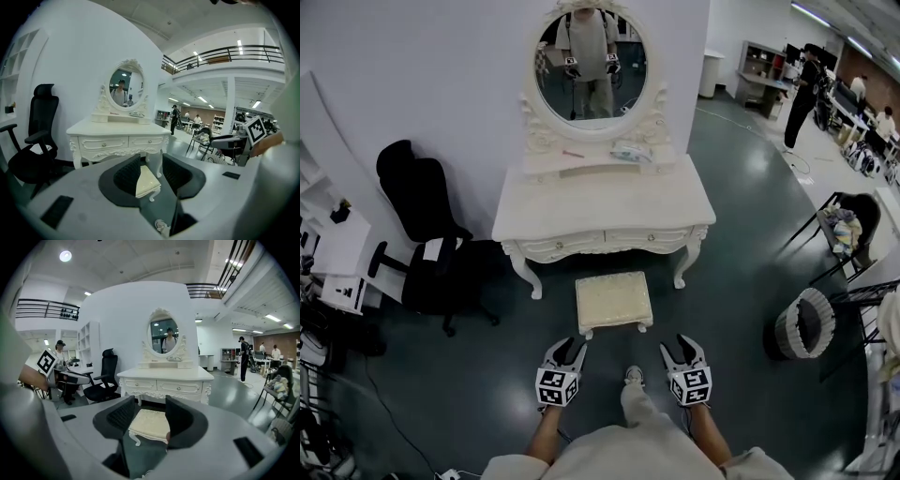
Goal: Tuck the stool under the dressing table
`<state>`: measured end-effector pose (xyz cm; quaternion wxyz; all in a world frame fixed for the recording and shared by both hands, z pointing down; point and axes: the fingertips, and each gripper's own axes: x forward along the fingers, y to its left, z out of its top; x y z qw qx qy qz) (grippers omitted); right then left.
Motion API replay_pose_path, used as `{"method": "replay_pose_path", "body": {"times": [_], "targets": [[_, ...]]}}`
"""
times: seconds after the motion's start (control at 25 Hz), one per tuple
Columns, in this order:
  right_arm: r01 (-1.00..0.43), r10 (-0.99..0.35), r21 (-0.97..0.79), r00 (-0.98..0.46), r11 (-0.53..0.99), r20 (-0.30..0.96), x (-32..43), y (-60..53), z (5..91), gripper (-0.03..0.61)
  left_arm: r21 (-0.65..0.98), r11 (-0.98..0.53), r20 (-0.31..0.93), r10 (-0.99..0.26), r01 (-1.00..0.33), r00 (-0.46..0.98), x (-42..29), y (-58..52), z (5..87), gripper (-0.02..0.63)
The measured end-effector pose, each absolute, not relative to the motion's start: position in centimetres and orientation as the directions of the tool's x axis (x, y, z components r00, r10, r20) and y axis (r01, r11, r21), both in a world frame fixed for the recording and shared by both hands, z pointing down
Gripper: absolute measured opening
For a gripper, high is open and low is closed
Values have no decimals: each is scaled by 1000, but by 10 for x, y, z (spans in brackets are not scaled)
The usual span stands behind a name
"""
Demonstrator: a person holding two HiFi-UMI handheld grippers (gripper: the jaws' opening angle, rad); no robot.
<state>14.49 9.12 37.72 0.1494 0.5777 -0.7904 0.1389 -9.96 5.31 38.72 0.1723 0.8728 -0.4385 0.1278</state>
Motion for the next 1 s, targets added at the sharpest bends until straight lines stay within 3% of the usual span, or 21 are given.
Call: {"method": "replay_pose_path", "body": {"times": [0.48, 1.0], "targets": [[-928, -827, -62, -357, 368, 434, 183, -31, 391, 192, 199, -512, 444, -713, -836, 542, -64, -45, 410, 127], [-910, -776, -100, -398, 403, 489, 195, -85, 433, 193, 205, -476, 504, -698, -855, 509, -50, -95, 441, 132]]}}
